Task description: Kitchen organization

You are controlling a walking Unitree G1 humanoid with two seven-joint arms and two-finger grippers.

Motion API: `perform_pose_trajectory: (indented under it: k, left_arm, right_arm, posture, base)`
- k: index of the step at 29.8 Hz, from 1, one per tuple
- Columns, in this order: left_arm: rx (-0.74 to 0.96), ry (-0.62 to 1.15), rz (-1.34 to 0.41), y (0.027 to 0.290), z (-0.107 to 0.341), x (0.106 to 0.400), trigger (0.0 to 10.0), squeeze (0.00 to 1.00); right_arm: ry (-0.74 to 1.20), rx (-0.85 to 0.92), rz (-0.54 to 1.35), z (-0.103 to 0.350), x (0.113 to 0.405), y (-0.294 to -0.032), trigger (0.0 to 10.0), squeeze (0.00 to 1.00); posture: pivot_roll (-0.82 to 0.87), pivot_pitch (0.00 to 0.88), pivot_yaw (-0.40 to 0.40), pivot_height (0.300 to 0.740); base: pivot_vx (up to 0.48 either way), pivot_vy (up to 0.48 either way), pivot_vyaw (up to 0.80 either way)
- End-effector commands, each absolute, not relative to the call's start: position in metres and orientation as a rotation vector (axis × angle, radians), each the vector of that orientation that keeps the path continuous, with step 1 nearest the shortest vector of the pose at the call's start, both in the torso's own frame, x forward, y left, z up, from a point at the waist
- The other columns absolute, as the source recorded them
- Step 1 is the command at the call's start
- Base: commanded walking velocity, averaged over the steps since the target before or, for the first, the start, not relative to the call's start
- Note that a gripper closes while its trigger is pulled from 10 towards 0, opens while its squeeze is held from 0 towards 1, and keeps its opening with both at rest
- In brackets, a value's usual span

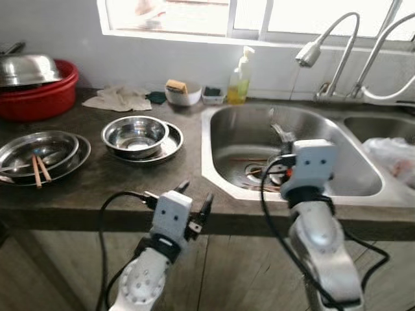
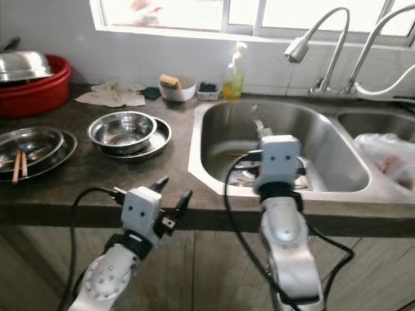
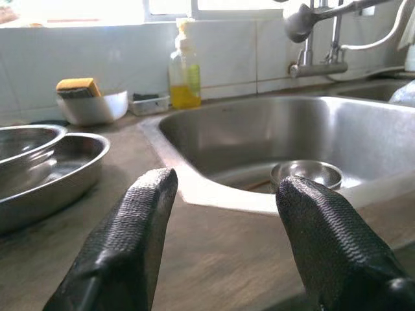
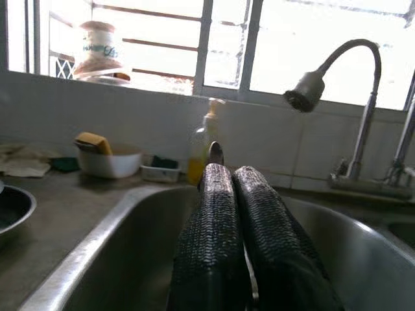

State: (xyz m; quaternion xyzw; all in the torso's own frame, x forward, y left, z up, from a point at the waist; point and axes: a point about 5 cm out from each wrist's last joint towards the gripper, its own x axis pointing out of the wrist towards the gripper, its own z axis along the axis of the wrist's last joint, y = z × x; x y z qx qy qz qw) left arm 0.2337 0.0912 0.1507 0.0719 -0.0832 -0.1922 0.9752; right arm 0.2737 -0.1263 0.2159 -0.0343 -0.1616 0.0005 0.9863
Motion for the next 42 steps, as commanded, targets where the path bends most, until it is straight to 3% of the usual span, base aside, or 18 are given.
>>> perform_pose_trajectory:
  k: [1, 11, 21, 27, 34, 42]
  left_arm:
    - [0.138, -0.181, -0.413, 0.084, 0.153, 0.234, 10.0, 0.00]
    - [0.141, -0.183, -0.423, 0.083, 0.152, 0.234, 10.0, 0.00]
    - [0.122, -0.183, -0.408, 0.084, 0.153, 0.237, 10.0, 0.00]
    - [0.118, -0.176, -0.399, 0.084, 0.152, 0.237, 10.0, 0.00]
    - [0.114, -0.176, -0.390, 0.083, 0.152, 0.236, 10.0, 0.00]
    - [0.112, -0.171, -0.391, 0.081, 0.152, 0.235, 10.0, 0.00]
  right_arm:
    - [-0.317, -0.080, -0.023, 0.216, 0.276, -0.133, 10.0, 0.00]
    - [-0.313, -0.104, -0.030, 0.217, 0.280, -0.139, 10.0, 0.00]
    - [-0.317, -0.143, -0.006, 0.229, 0.298, -0.149, 10.0, 0.00]
    - [-0.289, -0.182, 0.047, 0.236, 0.312, -0.147, 10.0, 0.00]
    - [-0.188, -0.213, 0.097, 0.238, 0.332, -0.146, 10.0, 0.00]
    - [0.057, -0.288, 0.175, 0.224, 0.369, -0.147, 10.0, 0.00]
  posture:
    - [0.04, 0.000, -0.045, 0.740]
    - [0.04, 0.000, -0.043, 0.740]
    - [0.04, 0.000, -0.049, 0.740]
    - [0.04, 0.000, -0.054, 0.740]
    - [0.04, 0.000, -0.060, 0.740]
    - [0.05, 0.015, -0.076, 0.740]
  base:
    - [0.000, -0.420, 0.00]
    - [0.288, -0.355, 0.00]
    - [0.451, 0.000, 0.00]
    - [0.000, 0.000, 0.00]
    - [0.000, 0.000, 0.00]
    - [0.000, 0.000, 0.00]
